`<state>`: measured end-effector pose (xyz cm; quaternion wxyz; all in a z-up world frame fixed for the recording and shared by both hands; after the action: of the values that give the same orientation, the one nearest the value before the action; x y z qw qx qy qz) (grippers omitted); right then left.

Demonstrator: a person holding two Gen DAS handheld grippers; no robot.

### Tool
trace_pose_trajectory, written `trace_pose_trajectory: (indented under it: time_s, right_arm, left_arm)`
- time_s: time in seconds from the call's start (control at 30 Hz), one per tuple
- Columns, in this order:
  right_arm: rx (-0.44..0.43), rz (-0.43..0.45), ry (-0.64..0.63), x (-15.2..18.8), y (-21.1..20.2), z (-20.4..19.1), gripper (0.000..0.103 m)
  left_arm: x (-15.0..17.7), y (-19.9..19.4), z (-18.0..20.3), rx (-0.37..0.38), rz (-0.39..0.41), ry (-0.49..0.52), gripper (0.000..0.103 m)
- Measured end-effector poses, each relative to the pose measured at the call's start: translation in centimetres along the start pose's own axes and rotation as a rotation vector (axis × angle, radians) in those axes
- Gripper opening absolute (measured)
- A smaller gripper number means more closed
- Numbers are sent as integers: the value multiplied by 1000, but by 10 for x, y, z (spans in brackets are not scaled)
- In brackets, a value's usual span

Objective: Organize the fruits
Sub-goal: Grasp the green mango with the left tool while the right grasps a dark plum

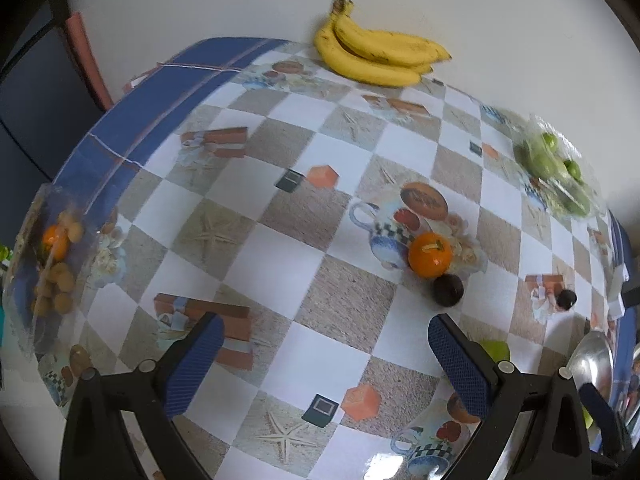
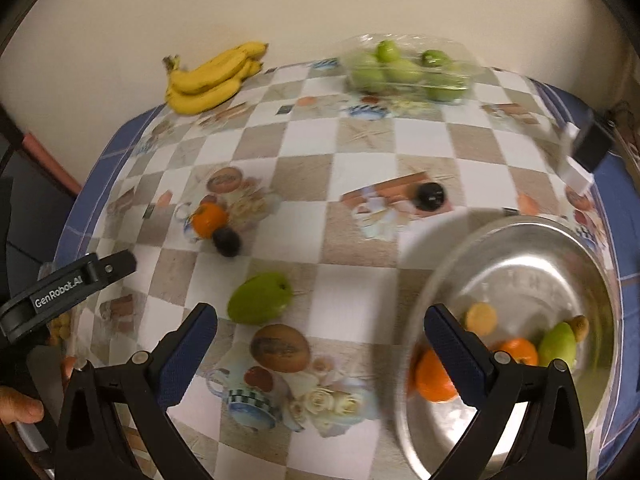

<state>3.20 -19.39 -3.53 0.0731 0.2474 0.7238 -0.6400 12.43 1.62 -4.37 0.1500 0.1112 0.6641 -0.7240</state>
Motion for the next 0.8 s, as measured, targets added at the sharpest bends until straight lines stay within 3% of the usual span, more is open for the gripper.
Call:
trace_pose_trajectory:
  time_s: [0.27, 0.53, 0.8]
  right_arm:
    - [-12, -50, -46, -2, 25, -19, 103]
    - [-6, -80, -102, -1, 47, -35, 103]
    - [9, -70, -94, -8, 49, -27, 103]
  left_arm:
    - [10, 27, 7, -4, -87, 23, 103]
    - [11, 43, -2, -40, -122, -30, 103]
    - [9, 44, -2, -17, -119, -70, 103]
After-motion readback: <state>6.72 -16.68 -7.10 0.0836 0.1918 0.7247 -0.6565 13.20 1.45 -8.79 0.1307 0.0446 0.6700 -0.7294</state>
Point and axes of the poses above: each gripper's, at about its wrist camera, not at the fingertips, and y roughly the way its jaws point, z to its right, x to its underside, the point moved 2 cm from there along y, roughly the way its jaws point, and after that the axes turned 5 degrees about -y, right-handed, at the moved point
